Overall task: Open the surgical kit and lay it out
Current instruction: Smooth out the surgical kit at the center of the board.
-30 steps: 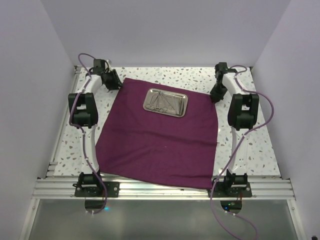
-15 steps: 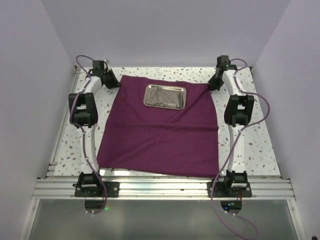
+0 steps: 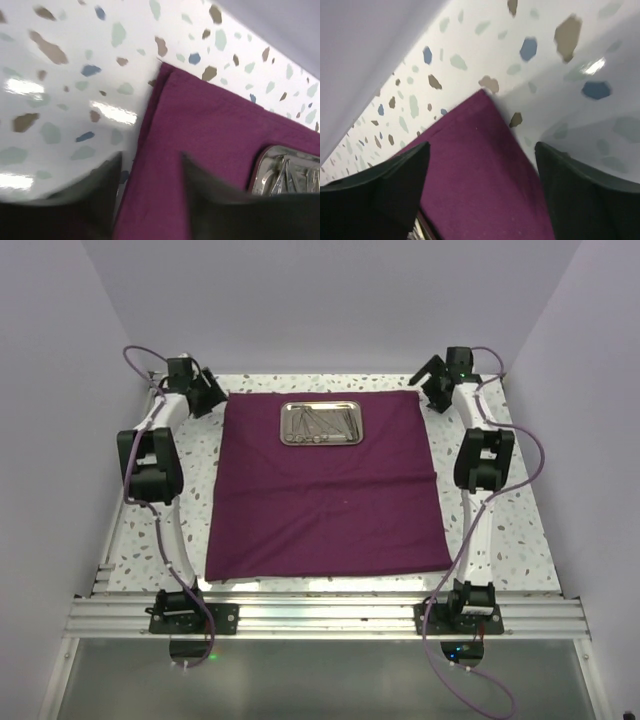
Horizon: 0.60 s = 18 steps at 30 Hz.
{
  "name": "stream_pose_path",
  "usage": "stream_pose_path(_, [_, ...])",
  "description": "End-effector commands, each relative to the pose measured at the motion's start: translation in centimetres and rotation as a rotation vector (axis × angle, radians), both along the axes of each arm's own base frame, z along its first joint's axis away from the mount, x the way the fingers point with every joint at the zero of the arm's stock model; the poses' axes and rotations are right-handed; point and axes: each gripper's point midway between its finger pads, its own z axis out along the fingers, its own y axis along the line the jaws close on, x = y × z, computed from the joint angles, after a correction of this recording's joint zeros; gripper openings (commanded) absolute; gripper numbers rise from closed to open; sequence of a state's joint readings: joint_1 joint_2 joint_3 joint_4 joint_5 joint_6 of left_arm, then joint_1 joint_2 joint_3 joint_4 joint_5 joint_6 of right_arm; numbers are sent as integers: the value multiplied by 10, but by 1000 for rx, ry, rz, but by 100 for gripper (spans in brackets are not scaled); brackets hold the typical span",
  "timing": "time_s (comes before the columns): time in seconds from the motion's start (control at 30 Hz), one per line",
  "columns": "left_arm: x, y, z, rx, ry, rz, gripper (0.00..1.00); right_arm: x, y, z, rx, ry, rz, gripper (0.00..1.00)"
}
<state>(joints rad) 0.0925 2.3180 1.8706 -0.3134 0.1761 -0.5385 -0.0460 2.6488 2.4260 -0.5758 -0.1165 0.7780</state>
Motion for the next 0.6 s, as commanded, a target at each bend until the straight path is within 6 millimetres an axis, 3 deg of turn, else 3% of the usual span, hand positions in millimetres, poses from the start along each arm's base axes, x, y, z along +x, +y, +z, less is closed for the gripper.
stream_pose_path(0.0, [-2, 43, 82, 57, -168, 127, 81, -7, -45, 57, -78, -100, -58, 98])
stream_pose_path(0.03, [-5, 37, 93, 66, -196, 110, 95, -9, -43, 72, -74, -140, -52, 98])
stream_pose_path(0.07, [-12, 35, 124, 81, -250, 108, 100, -15, -43, 80, -77, -150, -55, 98])
stream_pose_path(0.13, [-30, 26, 128, 88, -239, 83, 100, -38, -41, 107, -78, -181, -59, 99])
stream_pose_path(0.17, [-41, 22, 151, 89, -272, 76, 100, -46, -40, 113, -76, -185, -62, 98])
stream_pose_path(0.2, [-53, 11, 144, 82, -243, 52, 100, -61, -38, 107, -69, -159, -64, 98])
stream_pose_path(0.23, [-62, 4, 146, 77, -237, 32, 100, -73, -34, 135, -59, -197, -62, 98])
stream_pose_path(0.27, [-74, -4, 160, 76, -249, 20, 100, -83, -27, 142, -30, -202, -45, 98])
stream_pose_path(0.3, [-88, -11, 149, 73, -212, 6, 99, -102, -21, 126, -5, -152, -39, 98])
stream_pose_path(0.33, [-101, -26, 144, 69, -179, -31, 98, -121, -15, 151, 10, -176, -30, 98])
stream_pose_path(0.37, [-116, -33, 153, 68, -188, -44, 97, -135, -7, 152, 42, -166, -8, 94])
stream_pose_path(0.4, [-134, -40, 133, 61, -135, -61, 92, -158, 2, 128, 75, -101, 8, 84])
stream_pose_path(0.43, [-147, -58, 128, 43, -123, -106, 89, -178, 7, 124, 95, -60, 17, 61])
stream_pose_path(0.47, [-160, -64, 135, 36, -138, -115, 88, -196, 13, 134, 110, -61, 27, 45])
stream_pose_path(0.5, [-180, -70, 111, 25, -83, -126, 85, -224, 23, 114, 146, 11, 59, 33])
stream_pose_path(0.53, [-190, -80, 107, 4, -71, -143, 82, -246, 27, 104, 159, 73, 65, 8])
stream_pose_path(0.57, [-201, -82, 110, -6, -80, -146, 79, -264, 31, 107, 163, 80, 73, 0])
